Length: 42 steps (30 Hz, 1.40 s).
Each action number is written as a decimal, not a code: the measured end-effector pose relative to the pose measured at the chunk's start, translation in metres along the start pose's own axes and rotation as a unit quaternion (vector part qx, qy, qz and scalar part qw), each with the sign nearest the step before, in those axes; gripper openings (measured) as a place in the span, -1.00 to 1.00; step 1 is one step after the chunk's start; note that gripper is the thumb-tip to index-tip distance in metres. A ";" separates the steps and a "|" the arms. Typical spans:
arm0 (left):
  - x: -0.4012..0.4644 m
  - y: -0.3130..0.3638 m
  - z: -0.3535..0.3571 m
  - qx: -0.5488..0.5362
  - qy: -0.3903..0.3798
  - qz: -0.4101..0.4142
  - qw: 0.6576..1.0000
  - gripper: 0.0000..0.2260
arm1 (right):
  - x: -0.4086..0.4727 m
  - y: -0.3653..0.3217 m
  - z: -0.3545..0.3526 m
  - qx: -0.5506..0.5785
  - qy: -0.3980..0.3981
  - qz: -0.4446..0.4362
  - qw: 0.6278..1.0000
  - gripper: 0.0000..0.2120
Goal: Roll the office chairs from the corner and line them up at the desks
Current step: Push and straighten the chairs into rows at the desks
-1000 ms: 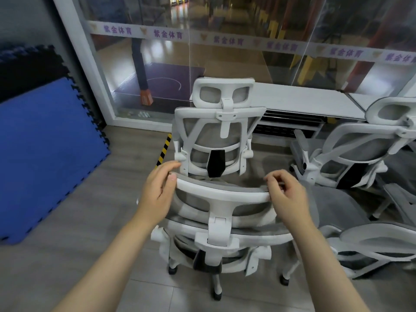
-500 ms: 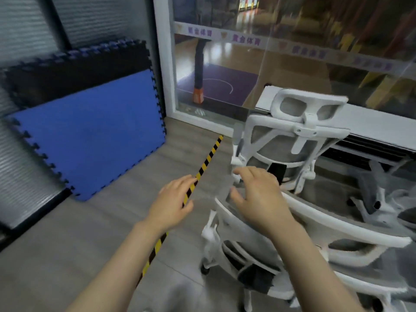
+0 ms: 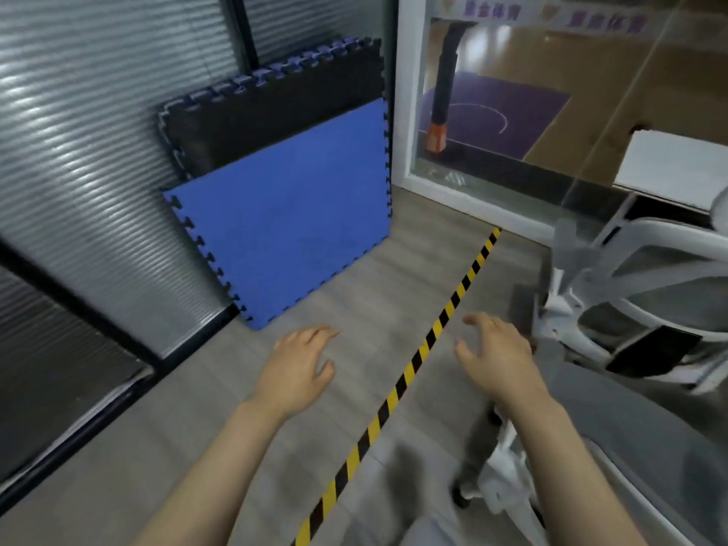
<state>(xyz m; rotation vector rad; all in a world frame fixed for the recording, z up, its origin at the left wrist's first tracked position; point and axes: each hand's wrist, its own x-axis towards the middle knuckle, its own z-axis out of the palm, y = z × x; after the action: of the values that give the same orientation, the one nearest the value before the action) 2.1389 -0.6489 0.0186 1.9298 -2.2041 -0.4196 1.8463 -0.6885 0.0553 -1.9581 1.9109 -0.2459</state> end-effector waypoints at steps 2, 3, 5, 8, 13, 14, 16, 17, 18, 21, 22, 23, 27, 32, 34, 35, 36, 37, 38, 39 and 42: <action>0.021 -0.014 0.003 -0.001 -0.009 -0.005 1.000 -0.42 | 0.025 0.001 0.004 0.010 -0.002 0.011 1.000 -0.58; 0.034 -0.019 0.004 0.001 -0.014 -0.007 1.000 -0.41 | 0.039 0.002 0.005 0.012 -0.002 0.016 1.000 -0.58; 0.064 -0.022 0.005 0.001 -0.019 -0.003 1.000 -0.40 | 0.068 0.007 0.005 0.019 0.001 0.023 1.000 -0.57; 0.120 -0.018 0.001 0.013 -0.032 0.004 0.999 -0.49 | 0.119 0.017 0.000 0.028 0.005 0.029 0.999 -0.57; 0.227 -0.004 -0.008 0.017 -0.046 0.029 0.998 -0.47 | 0.209 0.039 -0.024 0.048 0.004 0.034 0.998 -0.62; 0.249 0.001 -0.010 0.016 -0.051 0.035 0.998 -0.52 | 0.226 0.044 -0.032 0.048 0.000 0.036 0.998 -0.62; 0.293 0.011 -0.012 0.009 -0.052 0.039 0.998 -0.54 | 0.256 0.058 -0.047 0.054 -0.007 0.032 0.998 -0.63; 0.315 0.017 -0.012 0.005 -0.050 0.043 0.998 -0.52 | 0.270 0.067 -0.056 0.055 -0.006 0.035 0.998 -0.63; 0.336 0.024 -0.012 0.001 -0.049 0.053 0.997 -0.49 | 0.283 0.078 -0.064 0.053 0.000 0.041 0.998 -0.63; 0.391 0.048 -0.005 -0.011 -0.062 0.092 0.994 -0.57 | 0.310 0.109 -0.084 0.046 0.016 0.077 0.996 -0.63; 0.409 0.056 -0.001 -0.011 -0.067 0.108 0.992 -0.58 | 0.317 0.118 -0.088 0.050 0.025 0.092 0.994 -0.63; 0.427 0.064 0.003 -0.009 -0.075 0.124 0.989 -0.58 | 0.323 0.127 -0.093 0.052 0.034 0.109 0.992 -0.63; 0.503 0.102 0.019 -0.012 -0.119 0.191 0.974 -0.59 | 0.338 0.165 -0.100 0.062 0.081 0.180 0.978 -0.67; 0.588 0.166 0.037 -0.008 -0.152 0.299 0.942 -0.59 | 0.345 0.208 -0.114 0.094 0.149 0.275 0.945 -0.76; 0.619 0.192 0.043 0.000 -0.179 0.350 0.920 -0.60 | 0.341 0.220 -0.124 0.097 0.193 0.325 0.921 -0.77; 0.634 0.204 0.047 0.004 -0.194 0.372 0.908 -0.60 | 0.338 0.224 -0.130 0.100 0.211 0.354 0.906 -0.75; 0.647 0.218 0.050 0.006 -0.206 0.394 0.896 -0.60 | 0.333 0.229 -0.134 0.099 0.228 0.382 0.890 -0.73; 0.659 0.231 0.053 0.009 -0.216 0.416 0.883 -0.60 | 0.328 0.233 -0.138 0.094 0.240 0.412 0.874 -0.72; 0.669 0.245 0.057 0.010 -0.223 0.440 0.870 -0.60 | 0.323 0.237 -0.142 0.089 0.249 0.439 0.859 -0.70; 0.678 0.260 0.060 0.012 -0.230 0.460 0.858 -0.60 | 0.316 0.240 -0.144 0.086 0.256 0.462 0.845 -0.70; 0.691 0.305 0.071 0.010 -0.252 0.510 0.822 -0.60 | 0.294 0.248 -0.148 0.094 0.283 0.509 0.807 -0.69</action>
<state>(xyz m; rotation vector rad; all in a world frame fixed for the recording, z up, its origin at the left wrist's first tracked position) 1.7337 -1.2900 0.0179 0.3907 -3.1259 -0.7322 1.5765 -0.9997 0.0499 -0.5204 2.8607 -0.6978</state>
